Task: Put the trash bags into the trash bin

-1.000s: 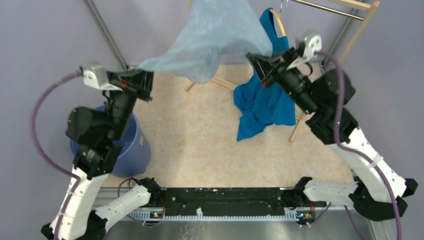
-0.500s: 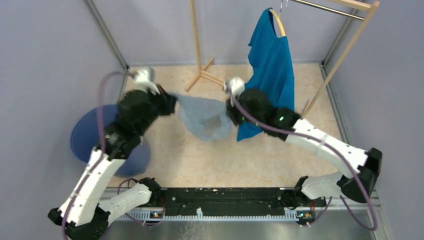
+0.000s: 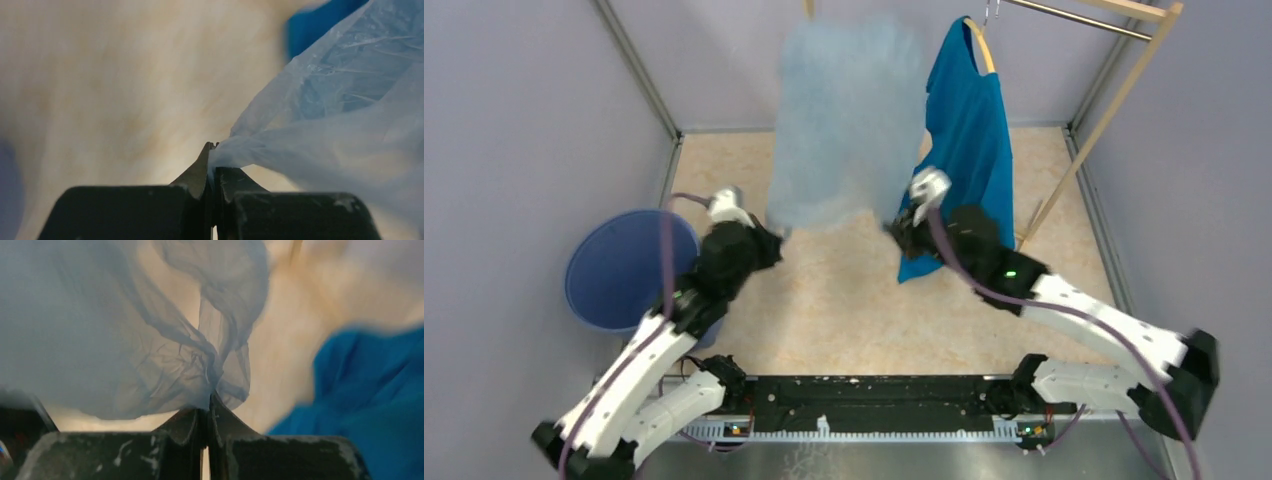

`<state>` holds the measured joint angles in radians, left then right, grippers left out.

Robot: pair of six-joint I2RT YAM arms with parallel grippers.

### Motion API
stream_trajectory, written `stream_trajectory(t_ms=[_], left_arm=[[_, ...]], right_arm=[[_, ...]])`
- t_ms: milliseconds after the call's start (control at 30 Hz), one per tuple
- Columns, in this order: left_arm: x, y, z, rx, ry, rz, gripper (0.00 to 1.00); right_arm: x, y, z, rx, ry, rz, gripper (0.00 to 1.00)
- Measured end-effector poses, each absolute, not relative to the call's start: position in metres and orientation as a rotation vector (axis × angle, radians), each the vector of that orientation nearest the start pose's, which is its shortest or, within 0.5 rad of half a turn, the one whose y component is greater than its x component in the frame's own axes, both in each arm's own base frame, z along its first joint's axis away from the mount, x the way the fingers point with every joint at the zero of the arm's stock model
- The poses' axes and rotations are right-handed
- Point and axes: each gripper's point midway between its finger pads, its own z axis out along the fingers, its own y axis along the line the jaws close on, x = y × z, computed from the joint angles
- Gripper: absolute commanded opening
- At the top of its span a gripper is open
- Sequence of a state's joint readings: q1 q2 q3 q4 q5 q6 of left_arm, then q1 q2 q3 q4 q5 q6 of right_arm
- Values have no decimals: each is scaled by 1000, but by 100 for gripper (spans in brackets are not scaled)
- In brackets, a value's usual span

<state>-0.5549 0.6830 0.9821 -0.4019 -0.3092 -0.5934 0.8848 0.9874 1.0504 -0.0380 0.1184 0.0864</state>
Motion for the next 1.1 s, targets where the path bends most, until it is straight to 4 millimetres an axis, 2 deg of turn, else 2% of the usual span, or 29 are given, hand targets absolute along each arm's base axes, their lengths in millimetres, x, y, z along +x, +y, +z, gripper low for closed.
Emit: stream_trajectory(t_ms=[33, 67, 100, 133, 167, 200, 233, 267, 300, 333, 367, 400, 433, 467, 500, 533, 567, 633, 700, 767, 800, 867, 900, 933, 967, 1000, 1033, 1067, 1100], left_arm=[[253, -122, 271, -304, 1913, -516, 0], [247, -120, 212, -322, 2092, -424, 0], [234, -115, 173, -329, 2218, -353, 0], [216, -106, 143, -324, 2326, -286, 0], [204, -101, 136, -313, 2367, -273, 0], [202, -103, 144, -300, 2345, -305, 0], [205, -107, 162, -278, 2302, -352, 0], [212, -113, 196, -247, 2230, -413, 0], [221, -122, 239, -215, 2142, -475, 0], [231, -130, 288, -181, 2045, -536, 0], [239, -138, 347, -148, 1919, -604, 0], [246, -147, 412, -106, 1778, -675, 0], [248, -151, 460, -80, 1657, -724, 0], [244, -152, 505, -52, 1532, -769, 0], [235, -149, 542, -29, 1412, -800, 0], [226, -143, 560, -23, 1339, -811, 0], [217, -136, 566, -22, 1288, -810, 0], [206, -121, 545, -53, 1264, -786, 0], [210, -112, 490, -114, 1334, -746, 0], [227, -117, 408, -169, 1517, -693, 0], [237, -122, 355, -196, 1657, -653, 0], [238, -125, 250, -241, 1949, -550, 0], [228, -120, 200, -261, 2101, -475, 0], [215, -113, 167, -275, 2210, -412, 0], [206, -107, 153, -276, 2266, -374, 0], [201, -104, 153, -272, 2275, -365, 0], [203, -105, 167, -261, 2246, -383, 0], [207, -107, 185, -247, 2208, -405, 0], [212, -112, 214, -227, 2156, -443, 0]], right_arm=[[249, 279, 317, -568, 1625, 654, 0], [246, 281, 225, -640, 1848, 604, 0], [236, 272, 168, -684, 2001, 560, 0], [219, 257, 123, -724, 2141, 515, 0], [202, 239, 94, -755, 2255, 470, 0], [192, 229, 87, -774, 2310, 442, 0], [193, 230, 96, -773, 2307, 444, 0], [199, 237, 122, -772, 2274, 456, 0], [211, 250, 159, -762, 2201, 488, 0], [228, 270, 222, -734, 2071, 546, 0], [238, 283, 270, -711, 1968, 591, 0], [247, 295, 336, -676, 1821, 646, 0], [249, 301, 401, -634, 1663, 698, 0], [246, 298, 457, -594, 1525, 736, 0], [237, 289, 501, -556, 1404, 768, 0], [225, 276, 531, -529, 1311, 788, 0], [213, 262, 546, -509, 1249, 798, 0], [201, 242, 544, -475, 1203, 797, 0], [204, 238, 505, -460, 1247, 779, 0], [220, 256, 426, -486, 1392, 760, 0], [228, 267, 367, -519, 1518, 738, 0], [231, 275, 248, -597, 1800, 671, 0], [225, 270, 186, -641, 1966, 616, 0], [211, 257, 133, -684, 2126, 553, 0], [199, 244, 106, -712, 2224, 509, 0], [191, 236, 97, -727, 2275, 486, 0], [191, 235, 102, -729, 2277, 486, 0], [194, 240, 117, -729, 2255, 496, 0], [203, 251, 149, -719, 2193, 528, 0]])
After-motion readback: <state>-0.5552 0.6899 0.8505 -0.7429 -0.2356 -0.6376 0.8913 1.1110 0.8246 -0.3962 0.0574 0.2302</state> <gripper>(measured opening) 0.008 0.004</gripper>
